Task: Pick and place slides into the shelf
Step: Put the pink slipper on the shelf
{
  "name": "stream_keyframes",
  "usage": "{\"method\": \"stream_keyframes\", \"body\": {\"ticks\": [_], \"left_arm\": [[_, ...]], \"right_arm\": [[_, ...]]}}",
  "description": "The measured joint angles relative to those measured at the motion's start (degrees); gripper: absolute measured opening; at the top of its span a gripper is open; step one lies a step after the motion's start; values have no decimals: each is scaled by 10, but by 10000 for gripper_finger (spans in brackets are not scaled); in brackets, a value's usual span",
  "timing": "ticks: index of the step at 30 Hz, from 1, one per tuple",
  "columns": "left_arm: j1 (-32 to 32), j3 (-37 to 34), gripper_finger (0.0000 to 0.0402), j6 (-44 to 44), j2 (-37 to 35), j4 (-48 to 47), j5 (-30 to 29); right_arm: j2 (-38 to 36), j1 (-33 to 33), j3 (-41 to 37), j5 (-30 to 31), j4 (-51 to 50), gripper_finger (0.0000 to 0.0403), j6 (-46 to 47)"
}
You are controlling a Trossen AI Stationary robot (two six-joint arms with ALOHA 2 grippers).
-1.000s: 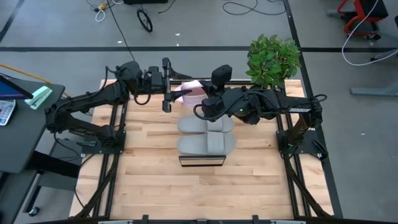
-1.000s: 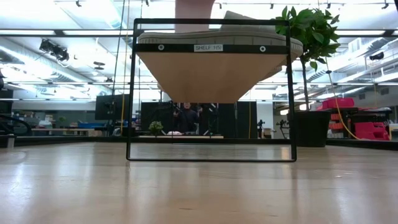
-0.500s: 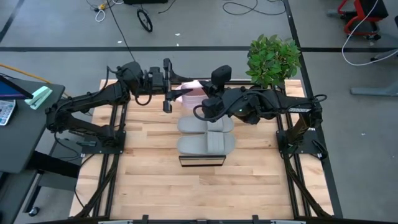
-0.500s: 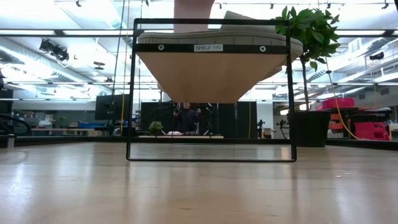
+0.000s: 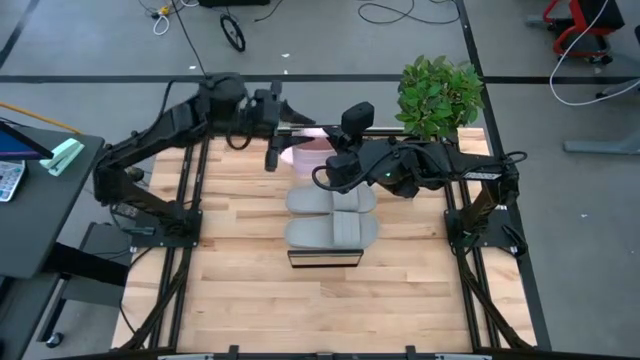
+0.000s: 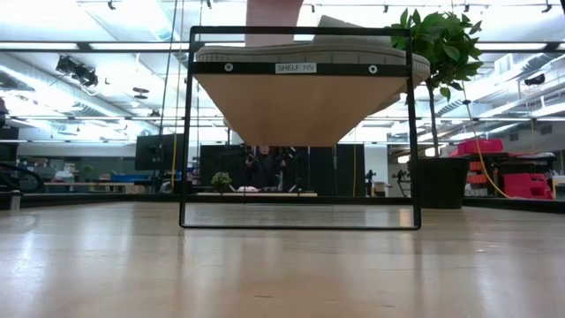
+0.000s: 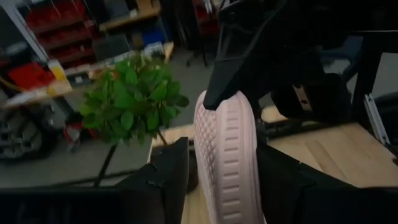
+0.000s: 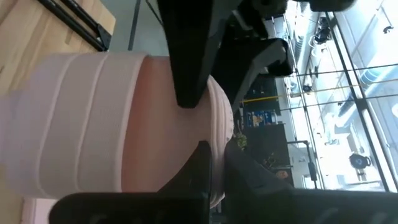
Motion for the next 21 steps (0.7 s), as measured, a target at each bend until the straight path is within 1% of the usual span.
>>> {"method": "stream_keyframes", "body": {"ticks": [3,5,10,14,18,21], "left_arm": [[0,84,166,11,39,-91,-3],[0,134,163,25,65,-148,-16],[0,239,164,39,126,-259,-38],[-1,293,162,41,163,-302,-63],[-1,330,161,43,192,-324,-76],[-3,351,159,59,202,-344,-98]], "right_arm": [[0,-3,0,1,-1,20,0],[0,-5,0,-1,-4,20,0],[0,-10,0,-2,-23,20,-2],[1,-10,0,2,-27,20,-1],[1,-10,0,2,-26,20,4],[1,-11,0,0,-33,20,9]]}}
